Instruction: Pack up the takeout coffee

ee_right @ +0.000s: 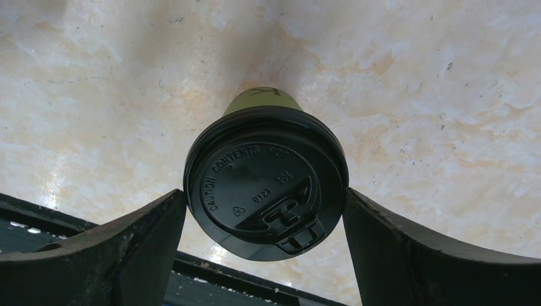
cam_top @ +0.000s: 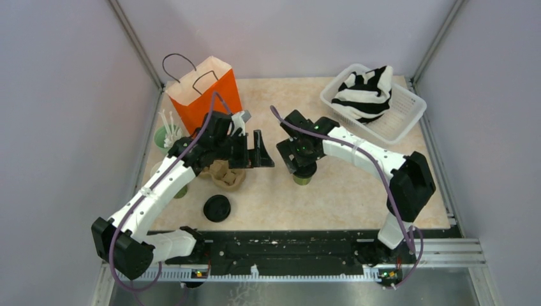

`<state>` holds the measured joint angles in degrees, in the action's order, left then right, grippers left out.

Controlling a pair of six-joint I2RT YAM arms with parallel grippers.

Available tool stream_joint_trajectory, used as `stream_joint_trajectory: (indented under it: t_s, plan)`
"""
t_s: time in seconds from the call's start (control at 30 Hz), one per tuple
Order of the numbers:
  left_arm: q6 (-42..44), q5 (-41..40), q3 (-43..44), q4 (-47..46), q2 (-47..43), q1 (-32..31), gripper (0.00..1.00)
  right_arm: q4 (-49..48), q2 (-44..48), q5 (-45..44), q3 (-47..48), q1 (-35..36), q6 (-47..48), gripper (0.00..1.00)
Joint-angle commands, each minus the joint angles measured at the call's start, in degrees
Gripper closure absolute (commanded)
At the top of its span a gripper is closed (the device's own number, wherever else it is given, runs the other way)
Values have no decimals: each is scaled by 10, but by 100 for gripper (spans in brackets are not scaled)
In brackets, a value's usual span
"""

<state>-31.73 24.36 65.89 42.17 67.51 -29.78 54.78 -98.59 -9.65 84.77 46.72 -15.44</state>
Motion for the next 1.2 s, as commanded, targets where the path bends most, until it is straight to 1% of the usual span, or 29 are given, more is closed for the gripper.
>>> stream_joint_trajectory:
  t_s: [0.0, 0.2, 0.47, 0.67, 1.0, 1.17]
  plan:
    - [11, 1, 8, 1, -4, 1, 1, -16, -10, -3, -30, 5, -10, 14]
    - [12, 2, 3, 2, -4, 1, 1, -20, -14, -20, -54, 5, -13, 23]
    - [11, 4, -6, 0, -7, 1, 1, -20, -21, -55, -98, 5, -18, 25]
    - [11, 2, -10, 0, -11, 1, 1, -7, -10, -91, -99, 0, -27, 24]
    - [19, 6, -10, 0, -7, 1, 1, -8, 45, -97, -138, -76, -19, 23]
    - [26, 10, -5, 0, 2, 1, 1, -8, 72, -108, -174, -136, -11, 23]
